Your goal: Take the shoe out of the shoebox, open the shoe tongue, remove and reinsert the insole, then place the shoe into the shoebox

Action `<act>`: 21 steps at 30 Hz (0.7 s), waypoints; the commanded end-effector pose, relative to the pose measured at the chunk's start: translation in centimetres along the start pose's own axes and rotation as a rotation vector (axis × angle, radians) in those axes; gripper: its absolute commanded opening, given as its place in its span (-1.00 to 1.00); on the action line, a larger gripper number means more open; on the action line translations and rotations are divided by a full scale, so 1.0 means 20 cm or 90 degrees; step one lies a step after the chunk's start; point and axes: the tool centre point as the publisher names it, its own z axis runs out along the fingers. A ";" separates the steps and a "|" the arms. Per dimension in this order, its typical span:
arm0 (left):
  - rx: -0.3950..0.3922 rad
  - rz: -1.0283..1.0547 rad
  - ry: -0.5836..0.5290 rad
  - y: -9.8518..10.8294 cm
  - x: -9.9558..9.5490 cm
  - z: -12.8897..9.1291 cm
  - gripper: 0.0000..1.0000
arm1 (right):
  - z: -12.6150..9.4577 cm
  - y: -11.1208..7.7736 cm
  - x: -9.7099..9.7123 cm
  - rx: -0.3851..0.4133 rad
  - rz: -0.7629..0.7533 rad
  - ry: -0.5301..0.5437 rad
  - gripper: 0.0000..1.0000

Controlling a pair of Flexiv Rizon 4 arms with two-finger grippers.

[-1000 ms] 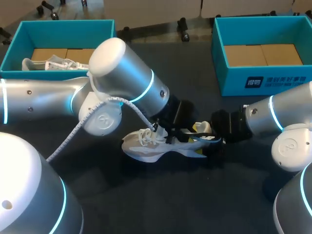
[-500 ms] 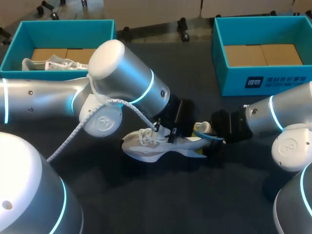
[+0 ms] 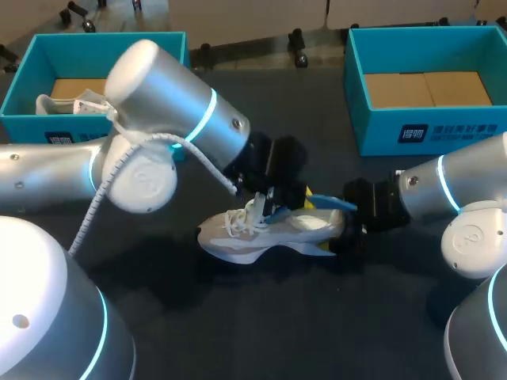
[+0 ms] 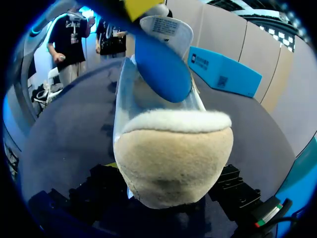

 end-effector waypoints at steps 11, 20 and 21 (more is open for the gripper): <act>0.074 -0.092 0.028 -0.30 0.01 -0.16 -1.00 | 0.01 0.00 0.01 0.004 0.000 -0.002 -1.00; 0.162 -0.091 0.071 -0.54 0.03 -0.30 -1.00 | 0.01 0.00 0.01 0.004 0.000 -0.002 -1.00; 0.177 -0.088 0.086 -0.57 0.03 -0.32 -1.00 | 0.01 0.00 0.01 0.004 0.000 -0.002 -1.00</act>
